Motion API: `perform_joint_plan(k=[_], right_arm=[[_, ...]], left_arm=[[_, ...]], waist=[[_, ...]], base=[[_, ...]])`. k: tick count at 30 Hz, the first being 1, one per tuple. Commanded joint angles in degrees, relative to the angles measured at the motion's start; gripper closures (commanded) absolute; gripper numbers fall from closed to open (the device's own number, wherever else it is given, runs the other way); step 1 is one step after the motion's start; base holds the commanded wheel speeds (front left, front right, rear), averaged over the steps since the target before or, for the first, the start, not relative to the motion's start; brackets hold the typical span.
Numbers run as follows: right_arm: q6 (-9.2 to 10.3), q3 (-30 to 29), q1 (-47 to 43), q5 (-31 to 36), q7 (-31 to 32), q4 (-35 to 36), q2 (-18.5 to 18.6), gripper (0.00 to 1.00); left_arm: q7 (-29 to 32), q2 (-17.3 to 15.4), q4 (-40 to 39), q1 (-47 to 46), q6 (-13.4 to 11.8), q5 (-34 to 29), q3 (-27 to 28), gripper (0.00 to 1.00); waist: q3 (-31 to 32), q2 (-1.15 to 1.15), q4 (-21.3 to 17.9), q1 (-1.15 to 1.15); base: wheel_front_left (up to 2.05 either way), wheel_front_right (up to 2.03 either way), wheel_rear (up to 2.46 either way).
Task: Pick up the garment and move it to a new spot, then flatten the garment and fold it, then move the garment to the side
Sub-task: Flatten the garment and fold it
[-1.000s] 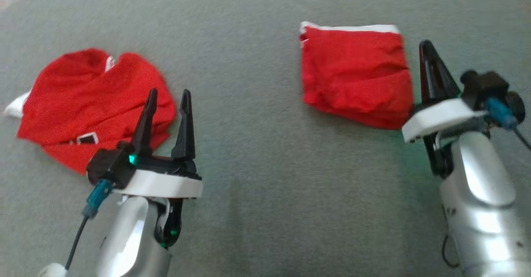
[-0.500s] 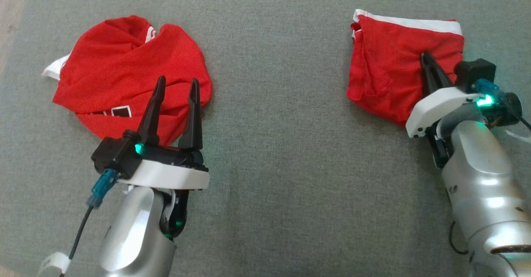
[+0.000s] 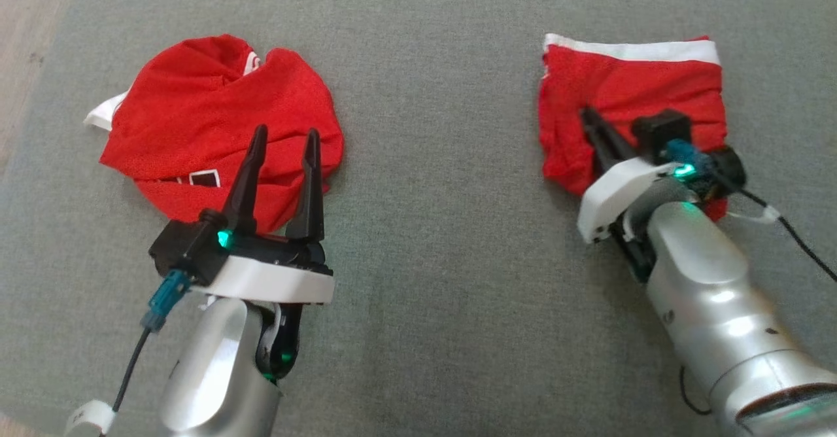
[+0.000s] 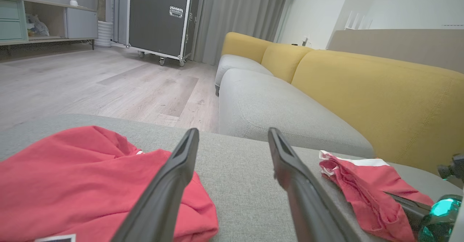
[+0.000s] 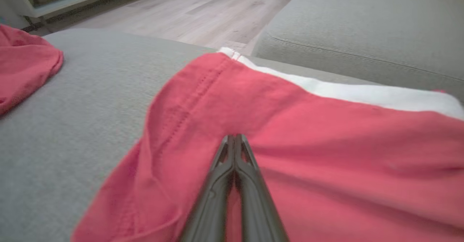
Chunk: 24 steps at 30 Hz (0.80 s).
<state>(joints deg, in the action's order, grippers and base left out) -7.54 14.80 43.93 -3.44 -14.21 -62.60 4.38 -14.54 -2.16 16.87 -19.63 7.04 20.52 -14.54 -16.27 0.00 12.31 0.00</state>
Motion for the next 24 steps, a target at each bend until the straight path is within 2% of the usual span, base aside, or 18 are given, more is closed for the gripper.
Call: perform_joint_plan(k=[1, 9, 13, 17, 24], right_arm=[[0.05, 4.6, -0.7, -2.6, -0.8, 2.2, -1.5, 1.0], [0.05, 16.9, -2.5, -12.1, -0.3, 4.4, -1.5, 1.0], [0.05, 18.5, -2.0, -14.7, -0.5, 4.9, -1.5, 1.0], [0.05, 16.1, -0.8, -15.9, -0.7, 6.3, -1.5, 1.0], [0.05, 3.2, -5.4, -9.9, -0.8, 18.5, 0.7, 1.0]], left_arm=[[-0.5, -0.7, -1.4, -0.3, -0.4, 0.3, 2.0, 0.0], [-0.5, -0.7, -1.4, 0.8, -0.6, 0.0, 3.2, 0.0], [-0.5, -0.7, -1.5, 1.4, -0.6, -0.3, 3.8, 0.0], [-0.5, -0.7, -1.8, 2.1, -0.5, -0.8, 4.9, 0.0], [-0.5, -0.7, -2.6, 3.8, -0.3, -1.1, 6.8, 0.0]], waist=[[0.4, 0.0, 0.1, 0.0], [2.4, 0.0, -1.4, 0.0], [3.6, 0.0, -2.9, 0.0], [5.3, 0.0, -5.5, 0.0], [8.4, 0.0, -10.5, 0.0]], base=[[0.0, 0.0, 0.0], [0.0, 0.0, 0.0], [0.0, 0.0, 0.0], [0.0, 0.0, 0.0], [0.0, 0.0, 0.0]])
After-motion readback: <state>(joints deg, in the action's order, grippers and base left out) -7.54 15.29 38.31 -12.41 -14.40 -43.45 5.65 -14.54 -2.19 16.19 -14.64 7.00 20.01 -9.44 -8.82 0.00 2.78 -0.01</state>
